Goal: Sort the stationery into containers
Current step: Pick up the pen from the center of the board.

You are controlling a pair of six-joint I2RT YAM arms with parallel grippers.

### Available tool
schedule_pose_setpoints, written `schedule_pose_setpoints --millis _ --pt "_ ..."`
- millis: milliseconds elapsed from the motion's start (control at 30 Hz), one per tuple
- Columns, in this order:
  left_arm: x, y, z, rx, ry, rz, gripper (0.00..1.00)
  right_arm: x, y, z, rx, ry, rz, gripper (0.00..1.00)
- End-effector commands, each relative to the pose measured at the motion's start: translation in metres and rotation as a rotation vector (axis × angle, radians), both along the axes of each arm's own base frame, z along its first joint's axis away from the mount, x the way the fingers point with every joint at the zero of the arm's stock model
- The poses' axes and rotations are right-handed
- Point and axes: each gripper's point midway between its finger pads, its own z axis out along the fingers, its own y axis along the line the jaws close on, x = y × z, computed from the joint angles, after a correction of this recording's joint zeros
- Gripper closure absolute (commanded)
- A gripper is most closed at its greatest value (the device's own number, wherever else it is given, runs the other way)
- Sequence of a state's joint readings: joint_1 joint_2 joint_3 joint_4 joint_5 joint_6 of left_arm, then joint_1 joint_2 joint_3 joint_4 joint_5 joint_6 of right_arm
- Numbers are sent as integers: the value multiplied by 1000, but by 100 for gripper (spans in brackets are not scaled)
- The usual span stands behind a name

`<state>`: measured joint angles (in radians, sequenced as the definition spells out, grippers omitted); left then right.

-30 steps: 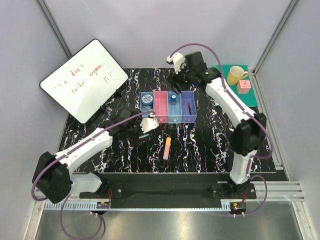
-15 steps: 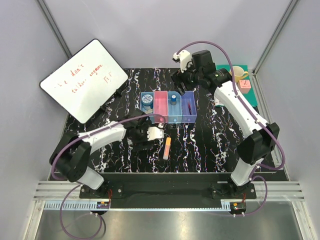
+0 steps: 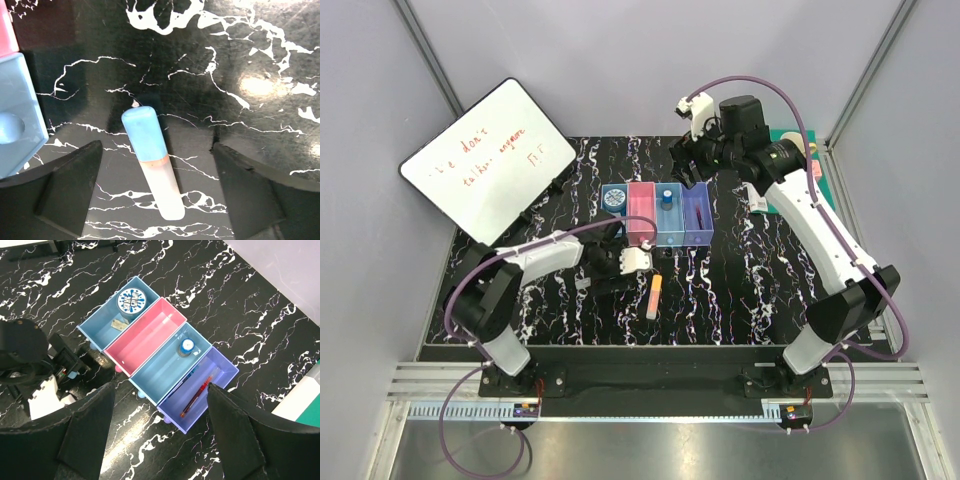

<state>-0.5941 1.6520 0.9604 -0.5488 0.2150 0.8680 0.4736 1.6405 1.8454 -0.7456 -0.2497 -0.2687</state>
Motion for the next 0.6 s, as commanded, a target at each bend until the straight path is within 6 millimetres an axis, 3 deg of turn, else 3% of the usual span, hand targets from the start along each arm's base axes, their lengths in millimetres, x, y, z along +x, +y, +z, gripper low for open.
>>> schedule_pose_setpoints --millis 0,267,467,567 --pt "4 -5 -7 -8 31 -14 12 -8 6 33 58 -65 24 19" --pt "-9 -1 -16 38 134 -37 37 -16 8 29 64 -48 48 19" --pt "-16 8 -29 99 222 -36 54 -18 7 39 72 -71 50 19" --pt "-17 8 -30 96 230 -34 72 -19 9 44 85 -77 54 19"
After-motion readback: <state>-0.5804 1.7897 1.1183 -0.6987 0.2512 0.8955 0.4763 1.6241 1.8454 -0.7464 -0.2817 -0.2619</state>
